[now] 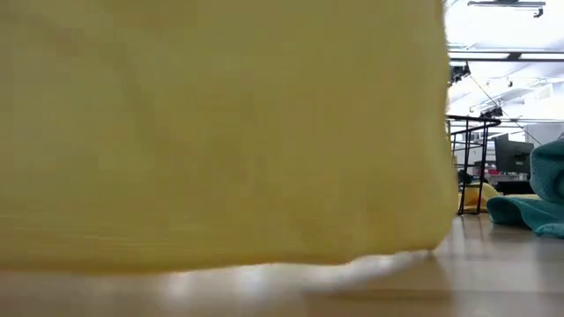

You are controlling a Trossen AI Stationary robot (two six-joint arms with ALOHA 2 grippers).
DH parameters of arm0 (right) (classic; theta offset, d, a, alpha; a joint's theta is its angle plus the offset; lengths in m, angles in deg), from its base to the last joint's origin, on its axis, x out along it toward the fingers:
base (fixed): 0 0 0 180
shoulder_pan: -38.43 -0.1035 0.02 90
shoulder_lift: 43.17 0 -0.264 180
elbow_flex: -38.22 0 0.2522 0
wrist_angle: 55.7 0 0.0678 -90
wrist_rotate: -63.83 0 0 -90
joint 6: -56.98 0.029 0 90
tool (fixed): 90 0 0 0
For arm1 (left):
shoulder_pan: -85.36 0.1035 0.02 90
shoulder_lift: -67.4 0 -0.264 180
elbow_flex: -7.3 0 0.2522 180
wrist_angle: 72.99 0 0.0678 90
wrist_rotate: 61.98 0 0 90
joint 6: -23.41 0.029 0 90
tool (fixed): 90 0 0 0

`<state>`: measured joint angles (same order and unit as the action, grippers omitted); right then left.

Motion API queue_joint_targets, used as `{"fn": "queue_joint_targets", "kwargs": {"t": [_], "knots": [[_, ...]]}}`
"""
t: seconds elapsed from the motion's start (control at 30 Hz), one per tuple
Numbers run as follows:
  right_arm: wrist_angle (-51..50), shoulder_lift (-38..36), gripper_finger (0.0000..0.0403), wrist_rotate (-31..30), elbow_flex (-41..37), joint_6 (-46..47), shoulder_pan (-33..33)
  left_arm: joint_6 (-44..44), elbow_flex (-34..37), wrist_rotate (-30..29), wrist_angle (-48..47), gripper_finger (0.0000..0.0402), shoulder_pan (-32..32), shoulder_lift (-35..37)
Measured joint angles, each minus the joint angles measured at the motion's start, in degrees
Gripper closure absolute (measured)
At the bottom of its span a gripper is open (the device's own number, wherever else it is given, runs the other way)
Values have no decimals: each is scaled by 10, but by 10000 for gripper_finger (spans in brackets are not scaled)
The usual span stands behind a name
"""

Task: Fold microfiber towels
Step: Fold the bottom yellow microfiber towel

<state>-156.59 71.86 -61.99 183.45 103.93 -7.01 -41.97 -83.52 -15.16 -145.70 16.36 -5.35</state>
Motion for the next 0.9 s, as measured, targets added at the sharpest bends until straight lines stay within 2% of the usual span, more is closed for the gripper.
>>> {"fn": "queue_joint_targets", "kwargs": {"t": [0.17, 0.27, 0.43, 0.7, 0.9], "knots": [[-13, 0, 403, 17, 1, 57, -9, -57, -4, -18, -14, 401, -15, -15], [-29, 0, 403, 25, -9, 96, 3, -116, -4, -46, -93, 401, -16, -22], [-16, 0, 403, 79, -59, 121, 30, -253, 31, -32, -199, 401, -13, -35], [68, 1, 403, 184, -170, 129, 70, -408, 141, 31, -201, 401, -29, -36], [134, 0, 403, 193, -253, 109, 104, -451, 195, 36, -209, 401, -24, -36]]}}
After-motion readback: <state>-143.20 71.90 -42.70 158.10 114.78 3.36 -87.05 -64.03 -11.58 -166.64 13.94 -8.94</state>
